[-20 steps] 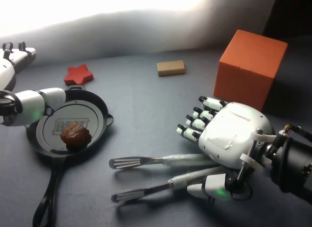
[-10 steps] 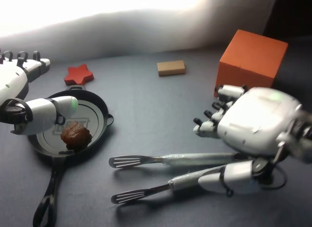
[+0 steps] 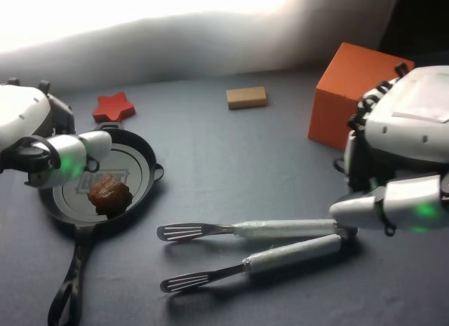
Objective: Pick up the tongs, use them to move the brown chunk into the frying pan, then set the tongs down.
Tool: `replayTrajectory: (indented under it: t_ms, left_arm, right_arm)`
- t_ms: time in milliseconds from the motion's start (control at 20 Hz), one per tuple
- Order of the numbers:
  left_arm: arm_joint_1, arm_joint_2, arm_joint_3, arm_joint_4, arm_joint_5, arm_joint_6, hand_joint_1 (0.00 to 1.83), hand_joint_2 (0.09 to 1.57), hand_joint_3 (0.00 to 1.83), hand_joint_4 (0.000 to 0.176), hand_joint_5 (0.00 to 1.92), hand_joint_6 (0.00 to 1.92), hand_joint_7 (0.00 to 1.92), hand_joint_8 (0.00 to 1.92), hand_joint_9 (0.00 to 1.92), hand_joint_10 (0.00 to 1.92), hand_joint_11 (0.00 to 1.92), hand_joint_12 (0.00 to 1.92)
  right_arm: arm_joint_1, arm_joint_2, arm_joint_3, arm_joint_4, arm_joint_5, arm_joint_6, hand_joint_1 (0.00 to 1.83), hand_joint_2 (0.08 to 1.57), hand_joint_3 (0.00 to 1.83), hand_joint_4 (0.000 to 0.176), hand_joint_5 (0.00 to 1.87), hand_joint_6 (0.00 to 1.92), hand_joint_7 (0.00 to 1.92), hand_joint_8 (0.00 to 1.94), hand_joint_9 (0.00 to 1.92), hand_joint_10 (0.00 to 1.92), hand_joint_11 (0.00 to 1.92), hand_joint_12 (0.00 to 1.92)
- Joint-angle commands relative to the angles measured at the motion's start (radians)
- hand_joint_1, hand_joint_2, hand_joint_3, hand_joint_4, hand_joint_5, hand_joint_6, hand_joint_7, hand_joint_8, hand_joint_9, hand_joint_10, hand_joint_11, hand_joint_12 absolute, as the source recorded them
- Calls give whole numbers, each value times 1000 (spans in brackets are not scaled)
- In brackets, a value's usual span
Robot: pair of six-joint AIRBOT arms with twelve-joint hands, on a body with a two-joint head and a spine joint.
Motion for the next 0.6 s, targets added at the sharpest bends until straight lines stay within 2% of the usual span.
replayTrajectory:
  t_ms: [0, 50, 100, 150, 200, 250, 300, 350, 400, 550]
  left_arm:
    - [-15, -2, 7, 53, -67, 9, 98, 1455, 9, 0, 785, 1508, 869, 1627, 790, 1911, 695, 1921]
    - [-26, -7, 12, 53, -53, 17, 175, 1458, 6, 0, 857, 1618, 967, 1689, 910, 1919, 836, 1921]
    - [-37, -14, 18, 53, -40, 27, 283, 1462, 4, 0, 914, 1617, 1075, 1731, 1056, 1921, 1016, 1921]
    - [-47, -18, 22, 53, -29, 35, 341, 1467, 3, 0, 950, 1686, 1121, 1815, 1143, 1921, 1127, 1921]
    - [-55, -21, 24, 53, -18, 40, 421, 1474, 4, 0, 1007, 1839, 1159, 1900, 1217, 1921, 1224, 1921]
    - [-60, -24, 24, 53, -17, 43, 505, 1477, 3, 0, 1063, 1905, 1177, 1917, 1245, 1921, 1271, 1921]
    - [-64, -26, 23, 52, -17, 46, 543, 1472, 1, 0, 1080, 1918, 1172, 1920, 1242, 1921, 1269, 1921]
    - [-69, -30, 22, 52, -17, 51, 572, 1470, 0, 0, 1072, 1920, 1165, 1921, 1243, 1921, 1268, 1921]
    - [-70, -33, 21, 52, -16, 54, 583, 1474, 1, 0, 1057, 1921, 1168, 1921, 1243, 1921, 1274, 1921]
    - [-70, -35, 21, 52, -16, 58, 583, 1474, 1, 0, 1057, 1921, 1168, 1921, 1243, 1921, 1274, 1921]
  right_arm:
    - [21, 13, -4, -10, -27, 3, 222, 1362, 4, 0, 1206, 625, 1277, 1025, 1140, 1733, 1039, 1921]
    - [28, 22, -4, -10, -20, -1, 264, 1393, 7, 0, 1172, 862, 1271, 1345, 1189, 1883, 1173, 1921]
    - [32, 29, -5, -10, -14, -6, 341, 1427, 12, 0, 1132, 1128, 1279, 1557, 1241, 1913, 1250, 1921]
    - [33, 33, -6, -10, -10, -11, 416, 1446, 13, 0, 1133, 1346, 1304, 1677, 1294, 1919, 1317, 1921]
    - [33, 37, -6, -10, 0, -28, 534, 1468, 17, 0, 1159, 1578, 1337, 1784, 1352, 1921, 1383, 1921]
    - [33, 39, -6, -10, 12, -52, 564, 1493, 18, 0, 1184, 1697, 1351, 1871, 1397, 1921, 1433, 1921]
    - [33, 42, -8, -10, 24, -70, 589, 1495, 14, 83, 1202, 1744, 1366, 1913, 1423, 1921, 1462, 1921]
    - [32, 47, -10, -10, 33, -88, 623, 1492, 10, 157, 1220, 1794, 1385, 1935, 1451, 1921, 1493, 1921]
    - [31, 47, -11, -10, 32, -122, 700, 1472, 0, 175, 1225, 1786, 1397, 1939, 1477, 1921, 1517, 1921]
    - [31, 47, -11, -10, 27, -125, 700, 1472, 0, 175, 1225, 1786, 1397, 1939, 1477, 1921, 1517, 1921]
